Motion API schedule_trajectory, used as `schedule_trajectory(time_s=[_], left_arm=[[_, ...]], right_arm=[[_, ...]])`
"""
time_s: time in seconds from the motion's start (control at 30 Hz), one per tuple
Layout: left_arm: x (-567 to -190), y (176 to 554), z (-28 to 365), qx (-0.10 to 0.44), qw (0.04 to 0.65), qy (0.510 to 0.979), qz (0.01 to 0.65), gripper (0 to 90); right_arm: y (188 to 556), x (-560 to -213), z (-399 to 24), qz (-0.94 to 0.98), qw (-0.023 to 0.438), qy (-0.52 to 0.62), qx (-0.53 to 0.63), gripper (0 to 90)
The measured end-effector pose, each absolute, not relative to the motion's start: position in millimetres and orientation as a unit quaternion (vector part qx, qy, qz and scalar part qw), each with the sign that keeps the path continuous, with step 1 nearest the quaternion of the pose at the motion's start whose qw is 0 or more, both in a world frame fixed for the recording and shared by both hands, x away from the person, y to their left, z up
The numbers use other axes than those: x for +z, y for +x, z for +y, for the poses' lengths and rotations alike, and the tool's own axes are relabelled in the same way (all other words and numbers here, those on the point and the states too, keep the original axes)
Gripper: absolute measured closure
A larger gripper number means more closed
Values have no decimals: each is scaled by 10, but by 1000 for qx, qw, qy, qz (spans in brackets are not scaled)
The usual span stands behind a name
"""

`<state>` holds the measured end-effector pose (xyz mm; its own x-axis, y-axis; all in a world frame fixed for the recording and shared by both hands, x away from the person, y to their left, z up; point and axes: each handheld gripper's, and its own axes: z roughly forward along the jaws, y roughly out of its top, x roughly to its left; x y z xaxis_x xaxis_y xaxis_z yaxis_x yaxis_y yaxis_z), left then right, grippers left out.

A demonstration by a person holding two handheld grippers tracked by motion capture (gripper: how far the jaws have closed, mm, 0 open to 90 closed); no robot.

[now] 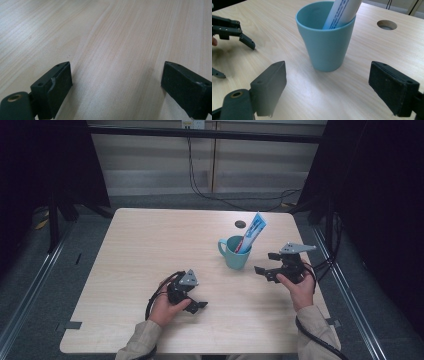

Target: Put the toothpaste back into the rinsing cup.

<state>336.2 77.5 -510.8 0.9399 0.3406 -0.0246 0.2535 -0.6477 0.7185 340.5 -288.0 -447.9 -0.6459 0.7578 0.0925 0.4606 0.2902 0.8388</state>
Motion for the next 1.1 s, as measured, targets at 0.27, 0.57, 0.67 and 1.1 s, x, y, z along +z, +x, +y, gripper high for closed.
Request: schedule_trajectory(time_s=[0.27,0.57,0.67,1.1], left_arm=[[-5111,3358,771,56,389,904,167,95],[-5109,3360,774,57,387,905,165,95],[-5109,3361,774,57,387,906,164,95],[-5111,3356,771,57,389,904,167,95]], right_arm=[[3292,-4578,-2899,793,157,384,447,144],[3160,-4727,-2884,811,150,378,422,144],[3118,-4779,-2859,820,151,375,406,144],[2998,-5034,-2768,843,143,369,364,144]])
